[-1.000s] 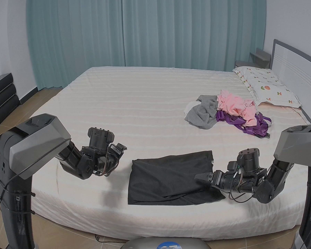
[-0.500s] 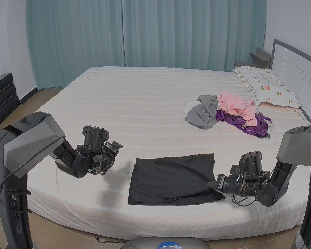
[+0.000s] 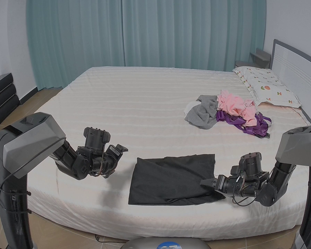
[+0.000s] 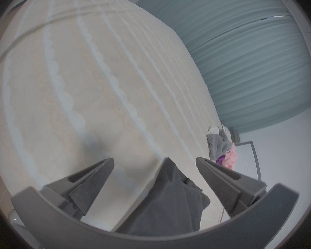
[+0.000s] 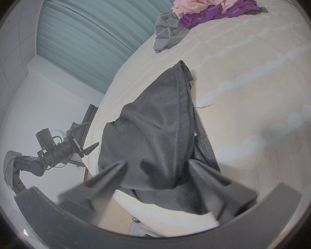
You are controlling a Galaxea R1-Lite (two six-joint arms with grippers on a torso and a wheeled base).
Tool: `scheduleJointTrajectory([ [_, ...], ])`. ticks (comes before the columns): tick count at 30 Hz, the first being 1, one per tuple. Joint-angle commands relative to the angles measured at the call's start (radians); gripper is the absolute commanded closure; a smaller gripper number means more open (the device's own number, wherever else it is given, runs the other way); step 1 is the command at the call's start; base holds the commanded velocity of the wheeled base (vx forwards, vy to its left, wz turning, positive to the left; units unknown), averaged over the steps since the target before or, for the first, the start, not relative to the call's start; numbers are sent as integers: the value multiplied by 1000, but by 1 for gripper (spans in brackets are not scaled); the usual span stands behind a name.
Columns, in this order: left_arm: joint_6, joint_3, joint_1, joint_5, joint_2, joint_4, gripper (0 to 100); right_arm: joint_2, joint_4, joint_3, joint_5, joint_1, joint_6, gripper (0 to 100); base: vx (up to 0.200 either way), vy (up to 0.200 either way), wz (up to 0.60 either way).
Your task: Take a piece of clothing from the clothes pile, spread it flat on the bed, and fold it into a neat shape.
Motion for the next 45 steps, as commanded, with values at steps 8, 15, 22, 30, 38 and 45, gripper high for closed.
scheduleJointTrajectory([
  [8, 99, -119, -75, -18, 96, 8, 0, 25, 116, -227, -3, -90, 9, 0, 0, 0, 0],
  [15, 116, -173, -100, 0, 133, 10, 0, 131, 212, -429, -63, -110, 13, 0, 0, 0, 0],
  [22, 153, -205, -103, 54, 183, 10, 100, 206, 229, -526, -112, -95, 13, 100, 0, 0, 0],
  [30, 153, -201, -110, 63, 179, 10, 100, 198, 228, -541, -129, -117, 24, 100, 0, 0, 0],
  [38, 153, -190, -109, 106, 175, 10, 100, 200, 217, -546, -136, -138, 55, 100, 0, 0, 0],
  [45, 153, -187, -106, 123, 174, 10, 100, 204, 219, -546, -136, -141, 55, 100, 0, 0, 0],
])
